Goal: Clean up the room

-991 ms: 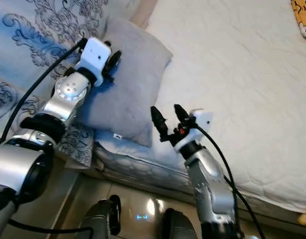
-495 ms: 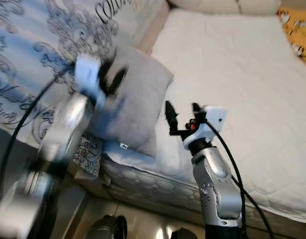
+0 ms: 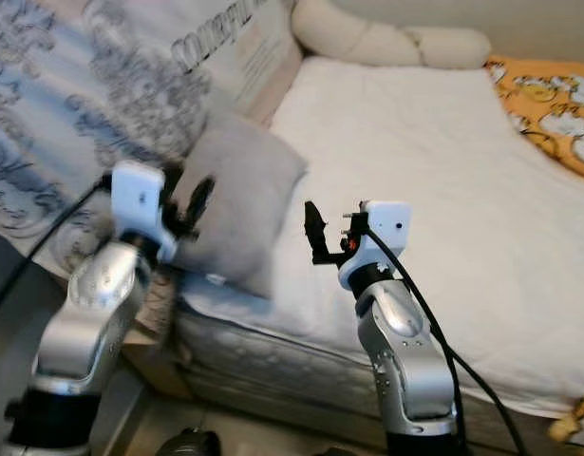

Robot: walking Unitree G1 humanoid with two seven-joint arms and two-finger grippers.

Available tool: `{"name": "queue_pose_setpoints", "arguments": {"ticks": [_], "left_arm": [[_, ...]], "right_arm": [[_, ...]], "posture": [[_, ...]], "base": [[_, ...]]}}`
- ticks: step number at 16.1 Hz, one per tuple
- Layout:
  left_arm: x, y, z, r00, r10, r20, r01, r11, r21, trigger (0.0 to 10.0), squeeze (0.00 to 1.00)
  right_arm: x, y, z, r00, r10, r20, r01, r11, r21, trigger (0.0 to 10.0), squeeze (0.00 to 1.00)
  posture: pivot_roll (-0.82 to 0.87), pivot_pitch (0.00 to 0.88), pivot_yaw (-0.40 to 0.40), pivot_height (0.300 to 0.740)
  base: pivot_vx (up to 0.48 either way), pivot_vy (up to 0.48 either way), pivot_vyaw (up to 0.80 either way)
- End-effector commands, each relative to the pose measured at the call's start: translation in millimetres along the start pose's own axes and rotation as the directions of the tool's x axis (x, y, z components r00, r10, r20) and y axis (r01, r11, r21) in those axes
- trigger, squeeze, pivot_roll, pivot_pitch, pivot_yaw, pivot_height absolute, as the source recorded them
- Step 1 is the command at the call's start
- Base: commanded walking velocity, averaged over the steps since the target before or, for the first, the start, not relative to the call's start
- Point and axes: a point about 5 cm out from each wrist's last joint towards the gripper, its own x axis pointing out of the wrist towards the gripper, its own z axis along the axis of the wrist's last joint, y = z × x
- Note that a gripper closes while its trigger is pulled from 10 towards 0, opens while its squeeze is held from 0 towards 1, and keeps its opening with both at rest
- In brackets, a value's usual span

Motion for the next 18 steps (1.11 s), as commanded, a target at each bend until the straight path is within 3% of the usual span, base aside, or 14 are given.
{"name": "queue_pose_setpoints", "arguments": {"ticks": [1, 6, 11, 18], "left_arm": [[-2.5, 2.5, -1.2, 1.000, 0.016, -0.025, -0.015, 1.000, 0.024, 10.0, 0.38], [-17.5, 15.4, -19.6, 0.987, 0.113, -0.116, -0.109, 0.993, 0.043, 10.0, 0.38], [-16.9, 19.2, -18.6, 0.981, 0.155, -0.115, -0.149, 0.987, 0.055, 10.0, 0.38], [-12.6, 19.5, -19.0, 0.977, 0.175, -0.119, -0.172, 0.984, 0.036, 10.0, 0.38]], "right_arm": [[-0.9, -2.1, -6.1, 0.999, -0.011, -0.050, 0.010, 1.000, -0.027, 10.0, 0.00], [1.3, -10.9, -10.0, 0.997, -0.046, -0.068, 0.040, 0.996, -0.085, 10.0, 0.00], [3.3, -15.7, -18.4, 0.993, -0.057, -0.105, 0.051, 0.997, -0.062, 10.0, 0.00], [6.7, -21.5, -24.4, 0.990, -0.063, -0.127, 0.051, 0.994, -0.093, 10.0, 0.00]], "posture": [[0.00, 0.000, 0.026, 0.740], [0.00, 0.000, 0.013, 0.740], [0.00, 0.000, 0.000, 0.740], [-0.02, 0.000, 0.006, 0.740]], "base": [[0.000, -0.461, 0.00], [0.000, -0.460, 0.00], [0.000, -0.460, 0.00], [0.000, -0.462, 0.00]]}}
